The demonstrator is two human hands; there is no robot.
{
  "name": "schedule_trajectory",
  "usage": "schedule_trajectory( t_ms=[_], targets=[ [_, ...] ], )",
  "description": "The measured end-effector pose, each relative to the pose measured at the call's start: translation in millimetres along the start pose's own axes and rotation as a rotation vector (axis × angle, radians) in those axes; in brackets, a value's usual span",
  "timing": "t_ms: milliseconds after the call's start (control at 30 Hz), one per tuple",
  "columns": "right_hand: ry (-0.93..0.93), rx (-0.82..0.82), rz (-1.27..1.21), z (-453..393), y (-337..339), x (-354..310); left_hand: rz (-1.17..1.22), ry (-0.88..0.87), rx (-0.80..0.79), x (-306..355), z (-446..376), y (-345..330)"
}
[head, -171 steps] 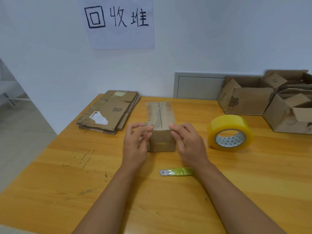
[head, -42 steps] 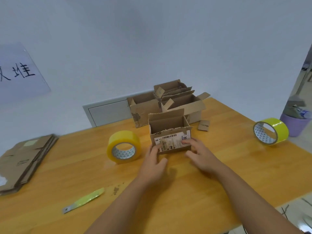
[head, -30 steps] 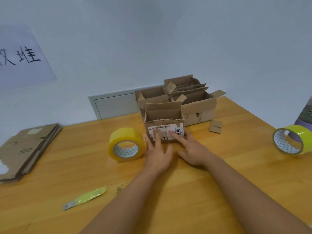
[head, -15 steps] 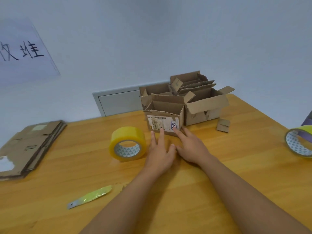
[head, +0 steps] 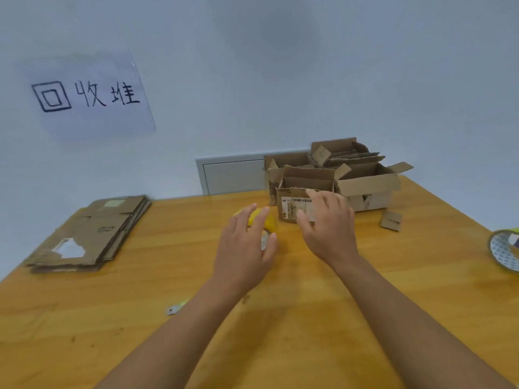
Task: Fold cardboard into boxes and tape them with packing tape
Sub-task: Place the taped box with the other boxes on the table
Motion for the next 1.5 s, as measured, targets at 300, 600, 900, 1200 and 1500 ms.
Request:
schedule_trajectory(
  t_ms=[300,600,900,1200,1500],
  targets=[
    [0.292,-0.130,-0.010,19.9,-50.6,-149.0,-0.337,0.169,-0.023,-127.0,56.2,74.0],
    [0.323,-0.579,-0.004,54.3,-160.9,-244.2,-0.403,0.472,-0.175,-264.3,96.9,100.9],
    [0.260,-0.992,0.070,63.5,-222.1,-258.7,-0.338,0.601,-0.261,-346.8,76.3,98.7],
    [0.272,-0.979,0.087,64.8,-225.1,-255.6,-0.253,0.517,-0.047,-359.7,73.4,94.6],
    [0.257,-0.893,0.019,64.9,-226.7,-254.2,-0.188,0.364,0.594,-325.3,52.9,155.2]
  ],
)
Point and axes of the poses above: each hand's wrist, its own z-axis away from the middle knuckle, its own y-axis out of the back of the hand, x = y × z, the point moved 1 cm from there along -z, towards the middle knuckle, and after that the axes turned 1 degree about x, right-handed, at the moved point
